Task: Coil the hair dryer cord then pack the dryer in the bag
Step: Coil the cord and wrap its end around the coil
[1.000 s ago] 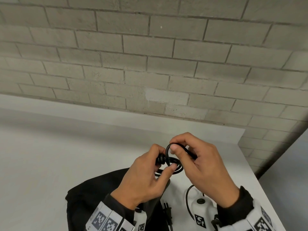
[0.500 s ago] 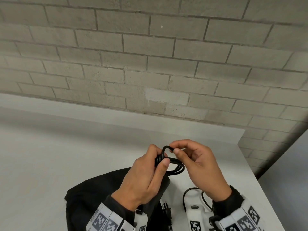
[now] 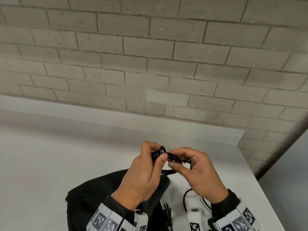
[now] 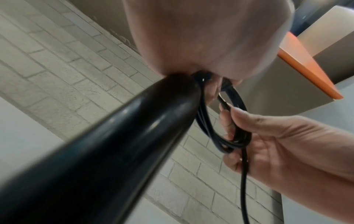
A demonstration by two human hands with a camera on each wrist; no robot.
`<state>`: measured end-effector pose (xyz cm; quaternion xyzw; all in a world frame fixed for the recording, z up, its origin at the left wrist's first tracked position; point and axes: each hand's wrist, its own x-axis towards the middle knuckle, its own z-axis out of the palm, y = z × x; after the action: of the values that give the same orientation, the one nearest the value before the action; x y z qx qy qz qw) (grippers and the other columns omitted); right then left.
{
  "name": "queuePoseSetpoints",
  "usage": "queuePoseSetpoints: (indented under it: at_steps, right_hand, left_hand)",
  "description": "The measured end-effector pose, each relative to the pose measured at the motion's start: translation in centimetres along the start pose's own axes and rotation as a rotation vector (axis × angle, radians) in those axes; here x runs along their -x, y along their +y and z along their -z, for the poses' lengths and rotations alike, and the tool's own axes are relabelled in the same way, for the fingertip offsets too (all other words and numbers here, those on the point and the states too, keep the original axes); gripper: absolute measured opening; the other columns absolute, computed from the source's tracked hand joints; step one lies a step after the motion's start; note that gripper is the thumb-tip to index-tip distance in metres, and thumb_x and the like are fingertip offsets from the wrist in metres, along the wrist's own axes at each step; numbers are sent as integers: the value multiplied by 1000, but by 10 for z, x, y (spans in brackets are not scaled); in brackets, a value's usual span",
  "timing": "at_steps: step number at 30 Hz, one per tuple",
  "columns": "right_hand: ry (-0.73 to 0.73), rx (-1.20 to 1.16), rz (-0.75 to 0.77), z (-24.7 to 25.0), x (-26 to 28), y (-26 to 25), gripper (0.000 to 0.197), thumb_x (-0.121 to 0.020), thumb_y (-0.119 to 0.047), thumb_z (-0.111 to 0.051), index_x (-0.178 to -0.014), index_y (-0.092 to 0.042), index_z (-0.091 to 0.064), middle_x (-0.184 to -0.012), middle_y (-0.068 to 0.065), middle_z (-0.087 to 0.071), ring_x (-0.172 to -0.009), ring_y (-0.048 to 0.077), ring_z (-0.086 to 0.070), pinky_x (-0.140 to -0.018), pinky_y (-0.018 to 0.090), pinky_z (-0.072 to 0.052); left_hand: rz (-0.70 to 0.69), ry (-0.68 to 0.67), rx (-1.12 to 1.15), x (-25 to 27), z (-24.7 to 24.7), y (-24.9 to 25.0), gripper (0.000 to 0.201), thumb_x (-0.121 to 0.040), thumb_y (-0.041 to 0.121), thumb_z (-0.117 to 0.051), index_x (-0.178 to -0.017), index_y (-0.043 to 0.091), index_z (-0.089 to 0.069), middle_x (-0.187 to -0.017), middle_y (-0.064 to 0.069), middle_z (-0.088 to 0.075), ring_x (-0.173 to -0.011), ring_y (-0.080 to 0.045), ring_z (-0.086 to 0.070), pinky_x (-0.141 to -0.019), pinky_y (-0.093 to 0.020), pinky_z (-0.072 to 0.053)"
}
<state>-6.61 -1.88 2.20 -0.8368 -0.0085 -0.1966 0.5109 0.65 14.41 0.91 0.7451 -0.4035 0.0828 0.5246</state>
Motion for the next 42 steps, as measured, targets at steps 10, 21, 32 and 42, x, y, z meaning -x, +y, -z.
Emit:
queuePoseSetpoints:
  at_steps: [10,21,32,42]
  right_hand:
    - [-134,-62,-24,6,1,-2,27,-80,-10,-75,-101,-27,-73,-104,-6,-71,-106,15,-63,-99,45,-47]
    - [420,327,187,-55,34,8,27,-89,-34,-56,-112,-24,-67,-87,-11,-54,-81,-5,-51,-69,2,-37]
    - [38,-44,-264,-30,25,-37,36,-86,-42,-55,-64,-14,-53,-67,-7,-50,-76,11,-47,-72,21,-35]
    - [281,152,-25,-41,49,-15,20,-90,-31,-57,-104,-35,-71,-116,-24,-58,-110,-2,-57,-89,2,-38]
  left_hand:
    - [-58,-70,-30,1,-5,5,33,-99,50,-35,-107,23,-51,-79,20,-60,-66,3,-55,-60,-6,-35]
    - [-4,18,-14,-6,-3,-2,31,-93,50,-40,-105,24,-50,-73,13,-61,-60,-2,-59,-55,-11,-45]
    - [-35,0,-59,-3,-4,-4,27,-94,53,-37,-104,30,-47,-69,13,-58,-59,-4,-56,-53,-11,-41]
    - [-20,28,-28,-5,-2,1,36,-96,44,-39,-125,26,-49,-59,16,-52,-48,-1,-48,-49,-5,-31]
